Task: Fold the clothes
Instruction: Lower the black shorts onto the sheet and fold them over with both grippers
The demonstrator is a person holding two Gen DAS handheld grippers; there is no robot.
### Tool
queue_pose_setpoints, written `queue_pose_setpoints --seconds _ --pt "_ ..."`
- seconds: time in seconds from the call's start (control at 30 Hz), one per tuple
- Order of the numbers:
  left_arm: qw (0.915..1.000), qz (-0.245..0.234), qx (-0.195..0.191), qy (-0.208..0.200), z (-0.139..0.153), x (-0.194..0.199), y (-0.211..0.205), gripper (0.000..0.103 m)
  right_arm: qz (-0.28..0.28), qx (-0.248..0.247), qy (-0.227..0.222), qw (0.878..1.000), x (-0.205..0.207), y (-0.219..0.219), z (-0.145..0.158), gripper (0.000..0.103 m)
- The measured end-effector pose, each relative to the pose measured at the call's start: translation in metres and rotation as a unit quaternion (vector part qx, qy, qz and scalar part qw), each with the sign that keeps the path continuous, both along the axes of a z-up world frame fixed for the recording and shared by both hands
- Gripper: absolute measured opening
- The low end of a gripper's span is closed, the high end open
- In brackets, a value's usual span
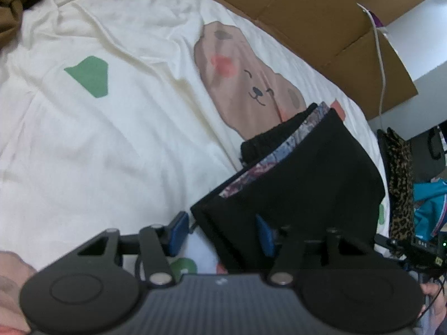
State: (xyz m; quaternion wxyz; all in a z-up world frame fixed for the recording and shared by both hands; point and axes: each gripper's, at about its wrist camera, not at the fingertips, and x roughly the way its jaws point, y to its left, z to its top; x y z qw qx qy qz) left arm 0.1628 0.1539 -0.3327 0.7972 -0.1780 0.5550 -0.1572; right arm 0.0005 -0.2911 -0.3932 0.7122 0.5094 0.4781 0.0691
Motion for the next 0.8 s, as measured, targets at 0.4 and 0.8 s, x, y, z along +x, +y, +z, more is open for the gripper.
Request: queue_pose_setpoints --seconds 0.4,0.8 --pt "0.9991 -0.007 0.021 -0.037 0.031 0.007 0.013 0.007 -0.004 -0.005 -0.002 1.000 0.004 0.001 0.001 0.047" --pt "0.9983 -0.018 0.053 -0.019 0.009 0.015 0.005 0.008 -0.051 0.026 -0.027 0.998 0.019 -0.002 -0.013 0.047"
